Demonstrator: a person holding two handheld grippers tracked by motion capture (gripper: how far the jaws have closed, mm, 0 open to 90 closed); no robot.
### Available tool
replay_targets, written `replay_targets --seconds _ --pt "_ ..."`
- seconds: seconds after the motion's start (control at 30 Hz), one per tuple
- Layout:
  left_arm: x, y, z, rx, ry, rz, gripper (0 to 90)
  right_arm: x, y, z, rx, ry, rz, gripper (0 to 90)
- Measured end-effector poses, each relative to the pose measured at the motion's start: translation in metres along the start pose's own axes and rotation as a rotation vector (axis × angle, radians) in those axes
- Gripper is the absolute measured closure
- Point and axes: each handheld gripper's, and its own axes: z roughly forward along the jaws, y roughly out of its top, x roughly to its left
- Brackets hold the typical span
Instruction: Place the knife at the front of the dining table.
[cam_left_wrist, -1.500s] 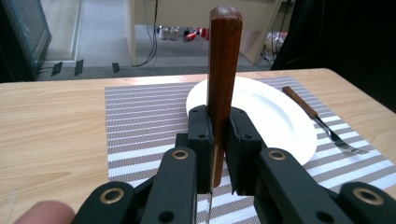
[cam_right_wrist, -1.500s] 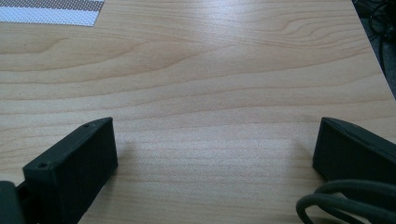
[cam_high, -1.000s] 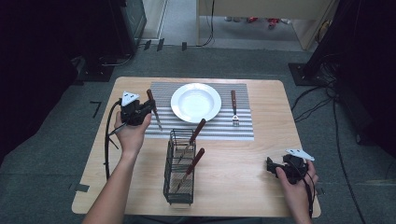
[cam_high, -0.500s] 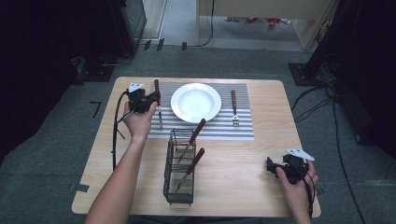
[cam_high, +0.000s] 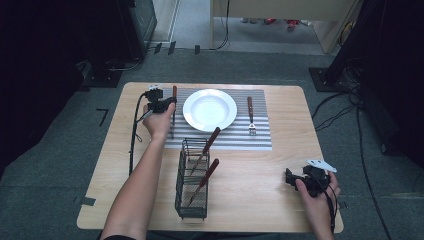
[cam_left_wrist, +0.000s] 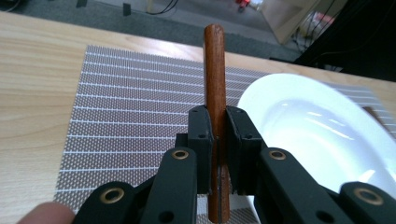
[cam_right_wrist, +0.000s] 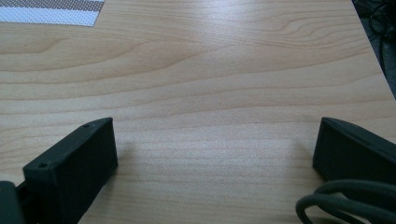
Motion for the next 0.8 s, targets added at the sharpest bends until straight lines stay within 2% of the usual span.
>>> replay_targets --seconds 0.17,0.3,0.43,0.53,0.7,0.73,0.8 --pt "0.01 -0.007 0.019 0.035 0.018 -0.07 82.0 0.0 0.0 0.0 0.0 0.0 0.0 0.0" --pt "0.018 -0.009 0.027 0.062 0.047 -0.072 82.7 0.0 0.0 0.0 0.0 0.0 0.0 0.0" --pt "0.025 -0.015 0.034 0.075 0.035 -0.104 82.6 0.0 0.0 0.0 0.0 0.0 0.0 0.0" --pt "0.029 -0.016 0.035 0.063 0.027 -0.134 82.6 0.0 0.0 0.0 0.0 0.0 0.0 0.0" --pt "0.03 -0.015 0.035 0.067 0.035 -0.127 81.5 0.0 0.0 0.0 0.0 0.0 0.0 0.0" --pt "0.03 -0.014 0.034 0.07 0.044 -0.11 80.5 0.0 0.0 0.0 0.0 0.0 0.0 0.0" --pt "0.031 -0.014 0.034 0.063 0.052 -0.113 76.8 0.0 0.0 0.0 0.0 0.0 0.0 0.0"
